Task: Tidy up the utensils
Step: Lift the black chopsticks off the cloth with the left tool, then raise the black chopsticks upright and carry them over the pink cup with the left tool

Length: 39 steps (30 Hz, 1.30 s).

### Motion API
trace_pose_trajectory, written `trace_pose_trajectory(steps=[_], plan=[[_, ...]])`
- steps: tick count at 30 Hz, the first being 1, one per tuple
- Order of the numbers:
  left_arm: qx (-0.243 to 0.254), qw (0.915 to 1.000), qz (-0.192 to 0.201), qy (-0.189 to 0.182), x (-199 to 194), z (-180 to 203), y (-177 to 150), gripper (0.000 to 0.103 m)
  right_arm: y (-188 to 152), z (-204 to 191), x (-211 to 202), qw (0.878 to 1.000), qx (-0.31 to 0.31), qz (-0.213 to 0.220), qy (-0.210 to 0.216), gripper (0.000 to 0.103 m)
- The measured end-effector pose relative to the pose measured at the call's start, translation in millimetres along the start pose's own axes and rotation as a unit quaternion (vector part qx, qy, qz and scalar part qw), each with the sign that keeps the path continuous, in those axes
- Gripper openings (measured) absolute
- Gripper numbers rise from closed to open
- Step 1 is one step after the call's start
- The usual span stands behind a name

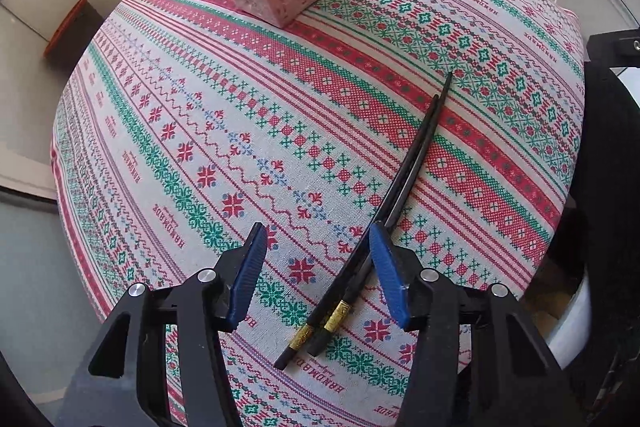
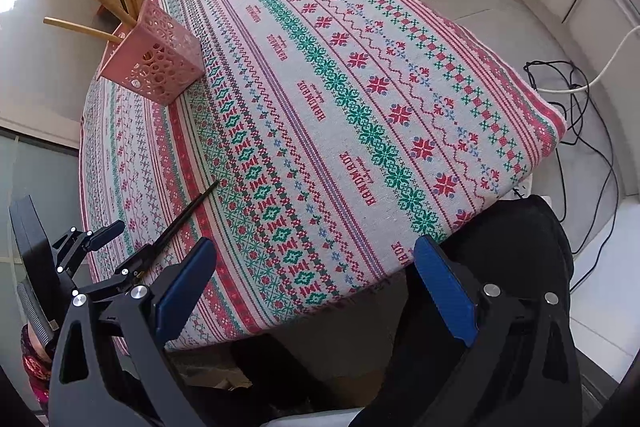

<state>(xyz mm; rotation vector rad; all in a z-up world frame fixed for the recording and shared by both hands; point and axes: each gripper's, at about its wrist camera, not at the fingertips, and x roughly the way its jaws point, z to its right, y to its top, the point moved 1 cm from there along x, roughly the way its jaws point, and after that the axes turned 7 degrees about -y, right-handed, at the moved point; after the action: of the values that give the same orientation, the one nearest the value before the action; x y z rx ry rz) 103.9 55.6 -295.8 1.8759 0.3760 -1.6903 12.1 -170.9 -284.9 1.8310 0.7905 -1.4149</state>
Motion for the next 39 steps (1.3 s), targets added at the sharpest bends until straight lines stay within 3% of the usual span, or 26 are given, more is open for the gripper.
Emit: trace_pose_trajectory(steps=[6, 10, 17, 22, 24, 25, 27, 29, 33, 39], plan=[[0.009, 0.9998, 0.016, -0.004, -6, 4, 5, 0.051, 2, -1, 5, 1.0, -0.002, -0.004, -0.002, 0.096], [0.015, 0.9999, 0.004, 0.0, 6, 4, 10, 0.051, 2, 1, 10, 1.0, 0.002, -0.011, -0.001, 0.096], [0.016, 0.9988, 0.009, -0.045, 26, 3, 49, 0.047, 5, 3, 8, 1.0, 0.015, -0.006, -0.007, 0.096], [0.012, 0.9962, 0.008, -0.086, 33, 2, 69, 0.027, 10, 6, 6, 0.999, 0.042, -0.013, -0.014, 0.096], [0.003, 0.9956, 0.013, -0.093, 33, -4, 70, 0.011, 11, 1, 10, 0.998, 0.053, -0.028, -0.005, 0.096], [-0.009, 0.9949, 0.018, -0.098, 34, -10, 70, 0.008, 12, -4, 13, 0.998, 0.06, -0.035, 0.001, 0.096], [-0.028, 0.9934, 0.03, -0.107, 34, -21, 66, 0.005, 13, -15, 21, 0.996, 0.074, -0.05, 0.008, 0.096], [-0.042, 0.994, 0.042, -0.092, 31, -30, 61, 0.004, 14, -29, 31, 0.994, 0.087, -0.067, 0.016, 0.096], [-0.086, 0.9884, 0.094, -0.083, 5, -53, 52, 0.003, 15, -58, 50, 0.989, 0.11, -0.098, 0.014, 0.09], [-0.114, 0.9742, 0.19, -0.043, -56, -54, 34, 0.003, 19, -108, 68, 0.991, 0.091, -0.084, -0.043, 0.083]])
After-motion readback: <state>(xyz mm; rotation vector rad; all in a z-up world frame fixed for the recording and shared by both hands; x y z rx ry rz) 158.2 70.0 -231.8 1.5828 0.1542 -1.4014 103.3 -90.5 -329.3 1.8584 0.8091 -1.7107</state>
